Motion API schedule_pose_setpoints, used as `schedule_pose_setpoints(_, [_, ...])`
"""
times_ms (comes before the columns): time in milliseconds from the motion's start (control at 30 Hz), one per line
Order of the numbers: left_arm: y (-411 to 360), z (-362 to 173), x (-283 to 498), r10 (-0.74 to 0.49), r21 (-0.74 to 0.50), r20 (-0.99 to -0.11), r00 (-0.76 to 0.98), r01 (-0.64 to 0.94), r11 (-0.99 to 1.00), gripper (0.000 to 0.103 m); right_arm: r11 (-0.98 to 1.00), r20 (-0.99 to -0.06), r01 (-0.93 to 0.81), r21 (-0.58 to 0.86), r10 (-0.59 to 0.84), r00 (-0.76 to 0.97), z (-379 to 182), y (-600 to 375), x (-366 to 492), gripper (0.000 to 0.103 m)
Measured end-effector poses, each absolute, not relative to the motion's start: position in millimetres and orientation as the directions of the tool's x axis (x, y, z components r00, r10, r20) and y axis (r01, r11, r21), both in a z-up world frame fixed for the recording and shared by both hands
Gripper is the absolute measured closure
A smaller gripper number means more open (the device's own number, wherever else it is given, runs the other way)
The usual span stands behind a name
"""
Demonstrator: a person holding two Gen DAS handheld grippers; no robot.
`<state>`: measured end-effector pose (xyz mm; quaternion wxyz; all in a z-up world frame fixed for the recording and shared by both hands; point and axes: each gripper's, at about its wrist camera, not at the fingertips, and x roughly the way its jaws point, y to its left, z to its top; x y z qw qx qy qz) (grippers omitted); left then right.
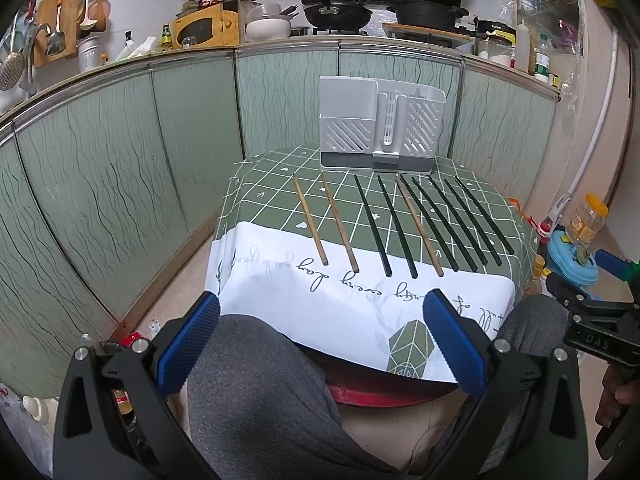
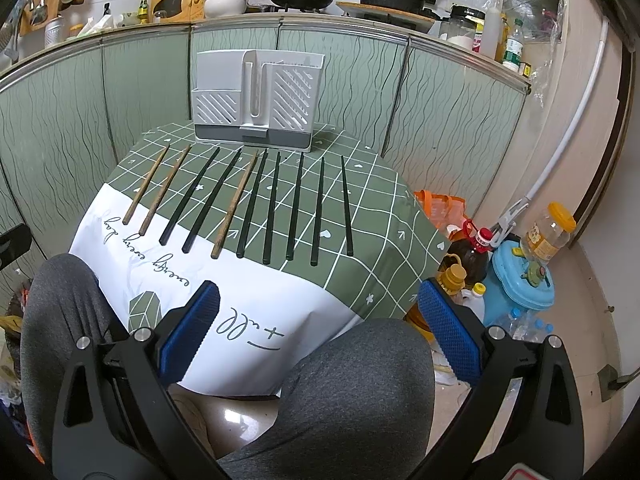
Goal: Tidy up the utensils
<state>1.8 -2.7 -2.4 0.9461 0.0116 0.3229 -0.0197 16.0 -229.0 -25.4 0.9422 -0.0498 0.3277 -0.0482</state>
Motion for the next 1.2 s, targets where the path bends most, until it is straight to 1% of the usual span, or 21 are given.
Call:
schedule_pose_setpoints(100, [-3.2,-3.7,1.6,-0.004,0.032,-0.605,0.796,0.029,0.999,0.004,0.990,-0.613,0.060,-0.126,-0.125,0.780,-25.6,-229.0,16.0,0.008])
schedule_pose_setpoints(533, [-4.5,-11.7,4.6,0.041,0.086,-0.597,0.801,0.013,0.996,0.004,0.990,-0.622,0.061,-0.124,-0.126,0.773,-30.6,-231.4,18.0,0.008])
schedule_pose_setpoints(633, [3.0,-15.6,10.6,0.044,0.061,-0.594,0.803,-0.010,0.998,0.004,0.991,-0.632,0.057,-0.122,-0.122,0.765,-34.6,-233.8,22.9,0.008])
schedule_pose_setpoints(767, [9.9,-21.6,24.9,0.042,0.064,-0.617,0.786,-0.004,0.998,0.004,0.989,-0.630,0.054,-0.139,-0.130,0.766,-38.4,-237.9,30.1,0.008])
schedule_pose_setpoints(900, [11.3,-28.5,43.3,0.054,0.123,-0.633,0.773,0.031,0.992,0.004,0.989,-0.631,0.053,-0.139,-0.129,0.765,-42.1,-246.1,42.3,0.008])
schedule_pose_setpoints(1033, [16.8,-33.2,61.0,0.016,0.089,-0.658,0.753,0.057,0.994,0.004,0.993,-0.635,0.048,-0.111,-0.108,0.764,-45.4,-257.4,56.2,0.008])
schedule_pose_setpoints(1200, [23.1,-41.0,85.9,-0.029,0.019,-0.687,0.726,0.057,0.998,0.004,0.996,-0.650,0.040,-0.075,-0.079,0.756,-51.4,-271.7,75.6,0.008])
